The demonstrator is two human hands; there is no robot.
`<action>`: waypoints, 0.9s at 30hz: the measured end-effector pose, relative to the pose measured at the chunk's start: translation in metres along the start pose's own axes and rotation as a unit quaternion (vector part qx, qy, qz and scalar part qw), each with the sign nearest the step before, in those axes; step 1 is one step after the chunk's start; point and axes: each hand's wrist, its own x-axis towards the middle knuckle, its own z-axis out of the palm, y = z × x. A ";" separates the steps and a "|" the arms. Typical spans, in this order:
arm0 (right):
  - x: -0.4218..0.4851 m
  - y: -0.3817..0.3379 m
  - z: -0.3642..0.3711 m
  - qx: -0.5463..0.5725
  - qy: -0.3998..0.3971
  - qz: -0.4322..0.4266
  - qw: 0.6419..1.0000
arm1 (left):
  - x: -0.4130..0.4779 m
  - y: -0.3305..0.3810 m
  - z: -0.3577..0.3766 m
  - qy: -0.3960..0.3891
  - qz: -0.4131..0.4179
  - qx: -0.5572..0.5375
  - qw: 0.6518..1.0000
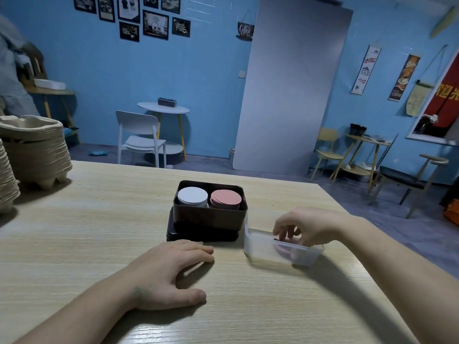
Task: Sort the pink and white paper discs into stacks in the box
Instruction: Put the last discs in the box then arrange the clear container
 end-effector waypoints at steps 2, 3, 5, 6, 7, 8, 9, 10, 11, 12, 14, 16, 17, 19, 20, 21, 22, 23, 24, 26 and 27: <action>0.000 0.000 -0.001 0.051 0.004 -0.002 0.999 | 0.000 0.001 -0.001 -0.001 0.002 0.001 1.000; 0.000 0.000 -0.002 0.058 0.005 -0.002 0.998 | 0.000 0.001 -0.001 -0.001 0.003 0.000 1.000; 0.000 0.002 0.000 0.030 0.006 0.003 1.000 | 0.000 0.002 -0.002 -0.001 0.003 -0.001 1.000; -0.001 0.002 0.001 0.003 0.005 0.006 1.000 | 0.000 0.002 -0.002 -0.001 0.002 -0.001 1.000; -0.001 0.002 0.001 -0.026 0.000 0.010 1.000 | 0.000 0.002 -0.002 -0.001 0.002 0.000 1.000; -0.001 0.002 0.002 -0.049 -0.007 0.013 0.999 | 0.000 0.002 -0.002 -0.002 0.002 0.001 1.000; -0.001 0.001 0.002 -0.068 -0.013 0.014 0.998 | 0.000 0.002 -0.002 -0.003 0.001 0.001 1.000; 0.000 -0.001 0.001 -0.082 -0.019 0.010 0.996 | 0.000 0.002 -0.002 -0.004 0.000 0.002 1.000; 0.000 -0.004 0.000 -0.092 -0.023 0.005 0.995 | 0.000 0.002 -0.002 -0.004 -0.001 0.002 1.000; 0.000 -0.006 -0.001 -0.093 -0.023 0.000 0.995 | 0.000 0.002 -0.002 -0.005 -0.002 0.001 1.000; 0.000 -0.008 0.000 -0.080 -0.015 -0.006 0.997 | 0.000 0.002 -0.002 -0.005 -0.002 0.001 1.000; -0.002 -0.007 0.001 -0.049 -0.008 -0.009 0.999 | 0.000 0.002 -0.002 -0.004 -0.004 0.001 1.000; -0.003 -0.005 0.000 -0.024 -0.004 -0.009 1.000 | 0.000 0.002 -0.002 -0.005 -0.005 0.002 1.000; -0.006 -0.003 -0.004 0.044 0.011 -0.012 0.999 | 0.000 0.002 -0.002 -0.006 -0.006 0.005 1.000; -0.008 -0.001 -0.006 0.084 0.023 -0.012 0.996 | 0.000 0.002 -0.002 -0.005 -0.006 0.005 1.000; -0.010 0.000 -0.008 0.127 0.036 -0.012 0.991 | 0.000 0.003 -0.003 -0.005 -0.005 0.006 1.000; -0.013 0.001 -0.009 0.168 0.048 -0.011 0.985 | 0.000 0.003 -0.003 -0.004 -0.006 0.007 1.000; -0.015 0.002 -0.009 0.202 0.061 -0.012 0.977 | 0.000 0.003 -0.003 -0.004 -0.005 0.007 1.000; -0.017 0.003 -0.009 0.230 0.075 -0.014 0.970 | 0.000 0.003 -0.003 -0.004 -0.006 0.008 1.000; -0.018 0.006 -0.006 0.283 0.101 -0.019 0.954 | 0.000 0.003 -0.003 -0.004 -0.006 0.009 1.000; -0.018 0.007 -0.005 0.306 0.112 -0.021 0.945 | 0.000 0.003 -0.003 -0.003 -0.005 0.010 1.000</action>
